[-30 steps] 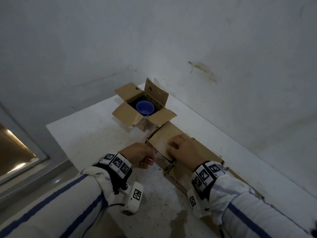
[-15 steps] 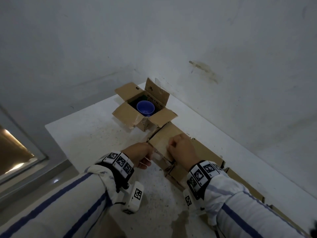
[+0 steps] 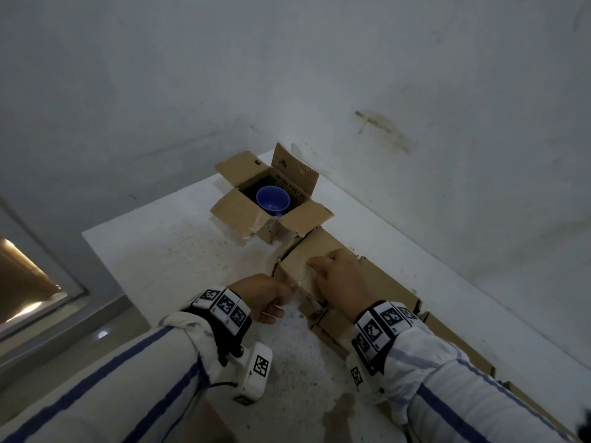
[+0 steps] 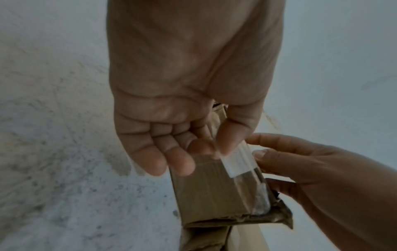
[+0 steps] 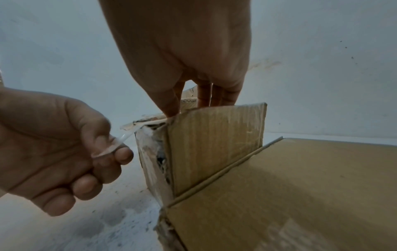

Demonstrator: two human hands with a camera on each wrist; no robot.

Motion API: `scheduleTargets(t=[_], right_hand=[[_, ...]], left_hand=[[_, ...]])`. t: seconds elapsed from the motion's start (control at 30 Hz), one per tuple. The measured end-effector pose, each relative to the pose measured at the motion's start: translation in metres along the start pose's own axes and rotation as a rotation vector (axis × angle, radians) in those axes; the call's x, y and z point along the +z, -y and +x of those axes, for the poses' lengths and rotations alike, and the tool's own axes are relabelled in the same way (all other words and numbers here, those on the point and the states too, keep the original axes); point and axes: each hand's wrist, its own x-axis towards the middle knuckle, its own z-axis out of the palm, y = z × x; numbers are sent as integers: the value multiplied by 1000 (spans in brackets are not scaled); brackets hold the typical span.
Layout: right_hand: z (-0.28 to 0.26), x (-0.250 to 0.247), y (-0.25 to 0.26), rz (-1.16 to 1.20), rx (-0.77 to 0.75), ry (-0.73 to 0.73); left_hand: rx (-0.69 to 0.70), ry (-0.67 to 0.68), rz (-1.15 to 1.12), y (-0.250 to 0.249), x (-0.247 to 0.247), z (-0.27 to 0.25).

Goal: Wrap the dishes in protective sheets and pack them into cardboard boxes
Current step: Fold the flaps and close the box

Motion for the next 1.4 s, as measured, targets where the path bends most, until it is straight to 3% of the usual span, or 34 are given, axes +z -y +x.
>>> scheduleTargets(t=[0.27,0.6,0.8,1.03,1.2,1.3,1.4], right_hand=[[-5,-1,6,-17,-8,2],[-9,1,11,-259,-63,36],[-8,19,32,-462,-61,7],[-5,21,29,-501,-110,18],[-7,25,25,-489,-137,13],[-5,27,26,-487,-120,1],[-2,28,31,-507,-89,15]], left_hand=[[-18,-35,6,11,-6,11],[-11,-38,-110,19,-3,23],[15,-178,-44,17,10,31],[113,-308,154,11,12,38],[197,-542,335,15,-8,34],[362,-393,256,10,-12,34],[499,-275,333,6,-10,36]])
